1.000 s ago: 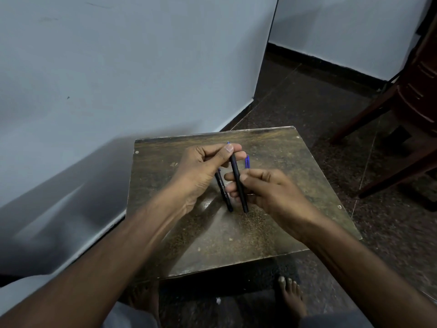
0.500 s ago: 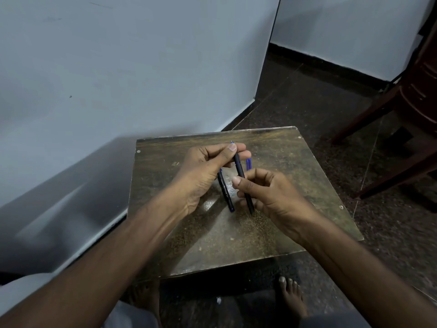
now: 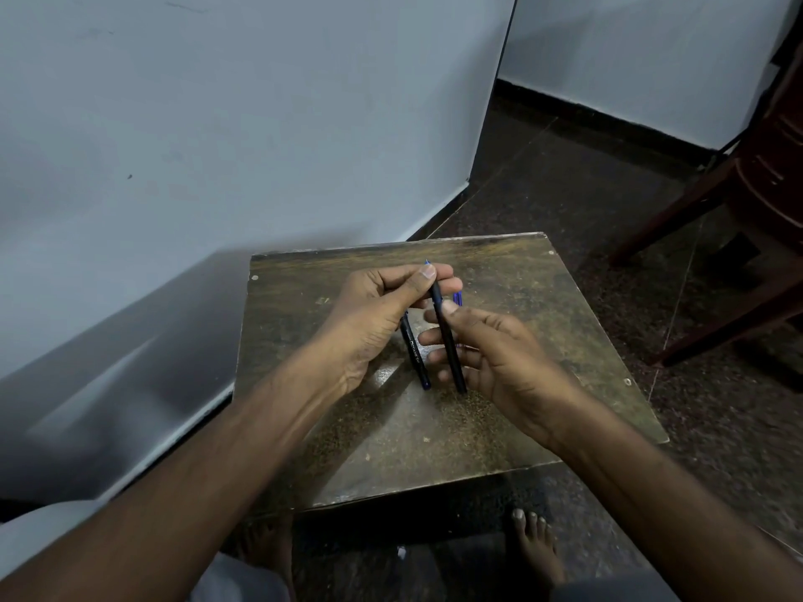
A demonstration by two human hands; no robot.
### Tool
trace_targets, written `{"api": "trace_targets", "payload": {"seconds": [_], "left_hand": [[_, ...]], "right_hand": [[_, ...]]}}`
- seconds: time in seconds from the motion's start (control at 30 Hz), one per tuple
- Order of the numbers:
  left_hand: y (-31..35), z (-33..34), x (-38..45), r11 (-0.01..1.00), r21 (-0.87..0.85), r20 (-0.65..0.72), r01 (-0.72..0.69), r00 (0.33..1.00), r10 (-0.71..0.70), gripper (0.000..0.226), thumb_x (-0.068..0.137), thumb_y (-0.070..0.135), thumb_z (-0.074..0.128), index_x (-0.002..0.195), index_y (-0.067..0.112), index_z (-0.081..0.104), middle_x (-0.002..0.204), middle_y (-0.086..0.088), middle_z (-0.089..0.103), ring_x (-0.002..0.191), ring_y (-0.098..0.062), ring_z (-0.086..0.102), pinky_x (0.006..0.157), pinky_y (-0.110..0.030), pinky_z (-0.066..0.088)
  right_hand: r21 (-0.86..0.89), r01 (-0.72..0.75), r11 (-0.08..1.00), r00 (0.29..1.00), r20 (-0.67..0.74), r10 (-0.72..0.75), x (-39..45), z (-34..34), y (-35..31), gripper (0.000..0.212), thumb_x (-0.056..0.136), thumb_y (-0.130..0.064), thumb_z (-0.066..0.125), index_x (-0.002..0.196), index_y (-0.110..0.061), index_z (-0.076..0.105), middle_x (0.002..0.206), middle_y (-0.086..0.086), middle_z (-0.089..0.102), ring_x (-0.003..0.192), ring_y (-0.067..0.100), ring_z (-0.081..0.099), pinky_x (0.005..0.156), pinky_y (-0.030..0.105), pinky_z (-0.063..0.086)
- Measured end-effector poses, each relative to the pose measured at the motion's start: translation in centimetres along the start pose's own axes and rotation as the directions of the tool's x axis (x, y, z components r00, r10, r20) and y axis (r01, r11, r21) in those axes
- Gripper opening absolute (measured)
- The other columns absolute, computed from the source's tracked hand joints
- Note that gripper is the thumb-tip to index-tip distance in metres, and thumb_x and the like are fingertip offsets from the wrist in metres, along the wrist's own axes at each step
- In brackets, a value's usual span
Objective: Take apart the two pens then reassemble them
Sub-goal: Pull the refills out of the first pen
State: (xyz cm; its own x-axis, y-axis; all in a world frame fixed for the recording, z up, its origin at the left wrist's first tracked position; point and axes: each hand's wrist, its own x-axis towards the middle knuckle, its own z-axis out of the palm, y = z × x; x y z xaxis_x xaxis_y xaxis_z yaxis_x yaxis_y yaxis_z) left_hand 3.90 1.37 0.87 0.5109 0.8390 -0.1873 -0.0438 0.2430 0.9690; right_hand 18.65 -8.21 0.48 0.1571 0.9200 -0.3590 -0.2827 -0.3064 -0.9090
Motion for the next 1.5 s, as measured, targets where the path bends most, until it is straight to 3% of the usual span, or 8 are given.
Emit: {"api": "trace_targets", "payload": {"seconds": [0.17, 0.37, 0.5, 0.63, 1.07, 1.27, 1.4, 1.5], "left_hand": [[-0.1, -0.1, 0.0, 0.999, -0.031, 0.017, 0.006, 1.0, -0.005, 0.023, 0.108, 0.023, 0.064, 0.118, 0.011, 0.081, 0.113, -0.002, 0.085, 0.102, -0.011, 0.08, 0.092, -0.033, 0.062], [0.0, 0.2, -0.2, 0.997, -0.077, 0.001, 0.028, 1.0, -0.028, 0.023, 0.107, 0.02, 0.065, 0.117, 0.007, 0.08, 0.108, -0.003, 0.086, 0.084, -0.011, 0.076, 0.064, -0.021, 0.062], [0.1, 0.0, -0.1, 0.998, -0.052, -0.007, 0.025, 1.0, -0.025, 0.027, 0.108, 0.021, 0.064, 0.123, 0.004, 0.079, 0.111, -0.003, 0.086, 0.084, -0.002, 0.077, 0.064, -0.015, 0.059], [0.0, -0.1, 0.0, 0.997, -0.075, 0.013, 0.036, 0.999, -0.035, 0.027, 0.107, 0.022, 0.066, 0.123, 0.006, 0.079, 0.114, -0.005, 0.085, 0.092, -0.008, 0.082, 0.071, -0.022, 0.063], [0.1, -1.7, 1.3, 1.0, -0.027, -0.28, -0.016, 0.96, 0.008, 0.025, 0.098, 0.04, 0.078, 0.107, 0.018, 0.084, 0.102, 0.009, 0.086, 0.077, 0.0, 0.061, 0.073, -0.026, 0.046], [-0.8, -1.1, 0.9, 0.989, 0.145, -0.192, -0.013, 0.981, 0.041, 0.02, 0.097, 0.04, 0.079, 0.101, 0.02, 0.084, 0.102, 0.004, 0.086, 0.083, -0.006, 0.062, 0.071, -0.024, 0.05], [-1.1, -0.7, 0.8, 0.985, 0.171, -0.129, 0.004, 0.991, 0.019, 0.023, 0.096, 0.039, 0.08, 0.101, 0.017, 0.085, 0.098, 0.006, 0.085, 0.081, -0.007, 0.061, 0.072, -0.028, 0.048], [-1.1, -0.9, 0.9, 0.983, 0.182, -0.118, -0.002, 0.993, 0.024, 0.023, 0.096, 0.039, 0.079, 0.103, 0.017, 0.085, 0.095, 0.008, 0.084, 0.079, -0.003, 0.061, 0.07, -0.023, 0.047]], "right_hand": [[-0.029, 0.016, 0.999, 1.0, -0.026, -0.017, -0.1, 0.1, 0.0, 0.013, 0.1, -0.019, 0.072, 0.097, -0.007, 0.074, 0.084, 0.004, 0.078, 0.068, 0.007, 0.072, 0.065, 0.021, 0.061], [0.005, -0.042, 0.999, 0.999, 0.006, 0.042, -0.1, 0.3, 0.1, 0.036, 0.108, -0.037, 0.06, 0.113, -0.006, 0.079, 0.092, 0.007, 0.081, 0.073, 0.013, 0.072, 0.072, 0.029, 0.057], [0.024, -0.016, 1.0, 0.999, -0.027, 0.017, 0.1, 0.3, 0.3, 0.011, 0.101, -0.018, 0.072, 0.101, -0.007, 0.073, 0.084, 0.004, 0.078, 0.069, 0.011, 0.071, 0.067, 0.025, 0.061], [0.021, -0.004, 1.0, 1.0, -0.019, 0.004, 0.1, 0.4, 0.2, 0.023, 0.094, -0.013, 0.08, 0.111, -0.006, 0.067, 0.082, 0.007, 0.073, 0.068, 0.015, 0.068, 0.062, 0.028, 0.06], [-0.172, -0.034, 0.984, 0.998, -0.049, 0.025, 0.2, -0.6, 1.3, 0.026, 0.11, -0.02, 0.055, 0.101, -0.011, 0.078, 0.069, -0.003, 0.064, 0.053, 0.009, 0.045, 0.048, 0.024, 0.031], [-0.125, 0.01, 0.992, 0.981, -0.189, -0.034, 0.6, -1.6, 0.8, 0.024, 0.109, -0.031, 0.061, 0.096, -0.017, 0.076, 0.065, -0.003, 0.06, 0.044, 0.006, 0.041, 0.038, 0.018, 0.028], [-0.372, 0.024, 0.928, 0.909, -0.378, -0.175, 1.5, -3.8, -0.3, 0.038, 0.107, -0.046, 0.061, 0.079, -0.022, 0.066, 0.058, -0.006, 0.062, 0.04, 0.003, 0.046, 0.047, 0.024, 0.034], [-0.695, -0.095, 0.712, 0.858, -0.42, -0.295, 2.0, -6.0, -1.4, 0.049, 0.107, -0.046, 0.061, 0.075, -0.011, 0.071, 0.062, -0.001, 0.073, 0.055, 0.014, 0.064, 0.062, 0.033, 0.048]]}}
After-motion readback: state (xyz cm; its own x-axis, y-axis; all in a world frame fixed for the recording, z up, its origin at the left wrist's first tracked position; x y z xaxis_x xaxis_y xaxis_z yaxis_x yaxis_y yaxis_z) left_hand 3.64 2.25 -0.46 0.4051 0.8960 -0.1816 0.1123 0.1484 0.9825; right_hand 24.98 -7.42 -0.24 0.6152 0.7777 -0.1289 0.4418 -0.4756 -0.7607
